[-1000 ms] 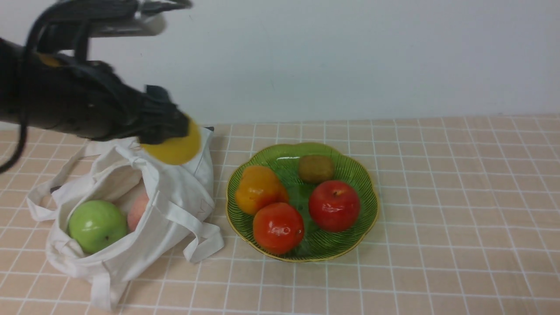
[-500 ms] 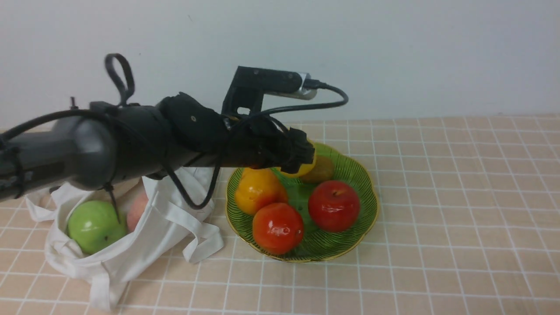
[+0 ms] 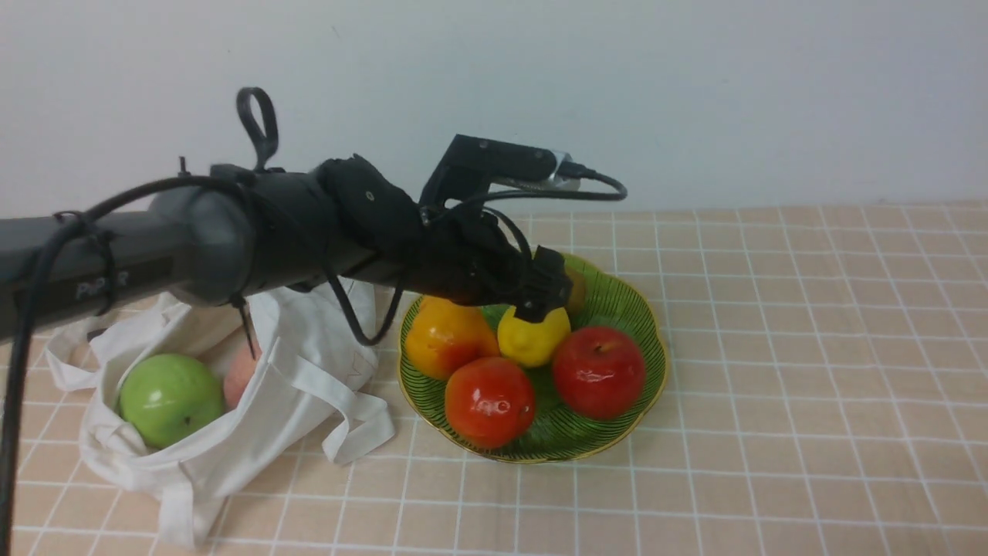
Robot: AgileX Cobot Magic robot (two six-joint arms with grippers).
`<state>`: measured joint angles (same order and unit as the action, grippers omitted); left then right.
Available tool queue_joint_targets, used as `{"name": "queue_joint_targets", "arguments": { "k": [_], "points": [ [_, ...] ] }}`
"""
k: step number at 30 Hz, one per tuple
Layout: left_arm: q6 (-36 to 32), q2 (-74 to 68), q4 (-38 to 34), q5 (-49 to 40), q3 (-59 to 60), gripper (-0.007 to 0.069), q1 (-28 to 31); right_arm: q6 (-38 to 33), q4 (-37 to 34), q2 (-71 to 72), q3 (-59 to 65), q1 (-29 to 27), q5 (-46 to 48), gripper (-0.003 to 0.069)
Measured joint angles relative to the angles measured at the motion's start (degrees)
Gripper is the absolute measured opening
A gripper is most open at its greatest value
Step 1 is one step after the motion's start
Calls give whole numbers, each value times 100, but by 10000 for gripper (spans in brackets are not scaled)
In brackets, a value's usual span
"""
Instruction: Take the fruit out of the bag on the brown coffee tablecloth and place them on the plate.
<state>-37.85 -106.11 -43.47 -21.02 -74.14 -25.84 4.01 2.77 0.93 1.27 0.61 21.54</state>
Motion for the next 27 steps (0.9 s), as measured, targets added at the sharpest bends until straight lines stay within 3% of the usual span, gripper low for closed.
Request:
{"name": "queue_joint_targets", "arguments": {
  "k": [2,3,6,8,11,17,27],
  "points": [
    [37,137,80,-186,0,627,119,0,0,0,0,0,0,-14],
    [110,499,296,-575,0,540,360,0,0,0,0,0,0,-14],
    [285,1000,620,-1025,0,391,696,0,0,0,0,0,0,-14],
    [499,1522,910,-1465,0,216,1026,0,0,0,0,0,0,-14],
    [706,2412,1253,-2203,9,35,1538,0,0,0,0,0,0,-14],
    [786,4321,1385,-2642,615,-8,2007,0,0,0,0,0,0,-14],
    [889,7891,909,-1760,2901,-8,2046,0,0,0,0,0,0,-14]
  ]
}}
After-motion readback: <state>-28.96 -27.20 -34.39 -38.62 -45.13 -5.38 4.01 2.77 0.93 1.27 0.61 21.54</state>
